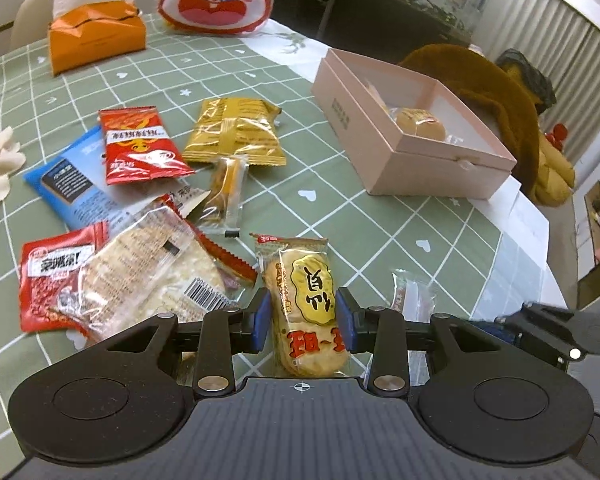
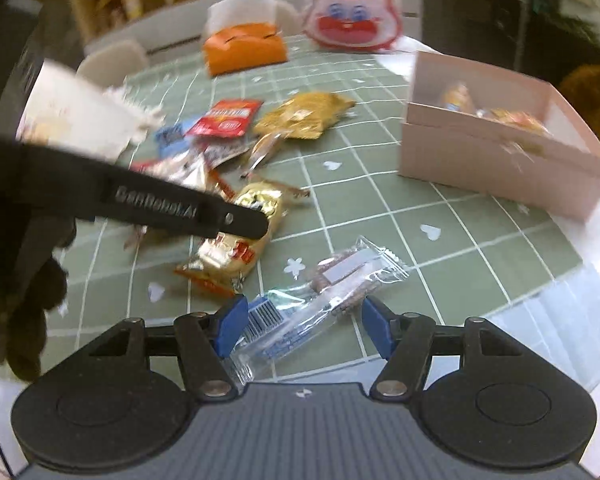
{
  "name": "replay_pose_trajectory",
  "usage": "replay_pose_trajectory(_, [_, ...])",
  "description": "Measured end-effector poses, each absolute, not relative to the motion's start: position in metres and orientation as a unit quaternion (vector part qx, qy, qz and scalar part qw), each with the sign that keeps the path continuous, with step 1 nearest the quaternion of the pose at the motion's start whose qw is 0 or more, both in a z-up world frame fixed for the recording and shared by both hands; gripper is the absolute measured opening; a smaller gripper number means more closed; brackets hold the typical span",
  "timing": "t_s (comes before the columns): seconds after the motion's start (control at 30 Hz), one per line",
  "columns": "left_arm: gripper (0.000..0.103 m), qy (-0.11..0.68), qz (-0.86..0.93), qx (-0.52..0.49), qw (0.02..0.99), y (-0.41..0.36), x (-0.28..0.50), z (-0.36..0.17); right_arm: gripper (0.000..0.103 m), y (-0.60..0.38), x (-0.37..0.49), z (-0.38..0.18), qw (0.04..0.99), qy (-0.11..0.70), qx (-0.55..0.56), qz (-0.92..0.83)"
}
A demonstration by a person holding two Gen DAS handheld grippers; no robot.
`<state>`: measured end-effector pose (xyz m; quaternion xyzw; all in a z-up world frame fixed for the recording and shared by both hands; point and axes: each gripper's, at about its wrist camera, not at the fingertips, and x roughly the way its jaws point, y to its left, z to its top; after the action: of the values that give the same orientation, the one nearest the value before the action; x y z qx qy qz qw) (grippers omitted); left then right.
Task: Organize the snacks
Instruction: 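Grasp the rice cracker pack with the left gripper while the right grasps a clear snack, then carry both packs into the pink box and open both grippers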
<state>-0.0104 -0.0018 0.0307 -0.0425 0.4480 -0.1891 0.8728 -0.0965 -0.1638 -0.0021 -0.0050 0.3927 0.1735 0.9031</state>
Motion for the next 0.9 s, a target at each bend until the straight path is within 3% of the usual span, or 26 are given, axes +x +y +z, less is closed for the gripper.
replay_pose_trajectory(0.2, [0.041,0.449,-0.193,-0.044,0.871,-0.002,-0.017,0.03,0.066,-0.182,-0.094,-0.004,0.925,0.353,-0.079,0.117])
replay_pose_trajectory(0.37, [0.042,0.453,-0.19,-0.048,0.87,-0.003,-0.013,0.03,0.073,-0.222,-0.08,-0.008,0.912,0.386,0.087,0.111])
replay_pose_trajectory(0.43, [0.042,0.453,-0.189,-0.044,0.87,-0.004,-0.013,0.03,0.074,-0.223,-0.075,-0.006,0.908,0.392,0.1,0.113])
replay_pose_trajectory(0.6, [0.042,0.457,-0.194,-0.035,0.867,-0.006,-0.014,0.031,0.08,-0.209,-0.064,-0.008,0.91,0.391,0.072,0.119])
replay_pose_trajectory(0.9, [0.042,0.455,-0.191,-0.024,0.87,-0.017,-0.006,0.031,0.08,-0.197,-0.066,-0.011,0.919,0.38,-0.026,0.101])
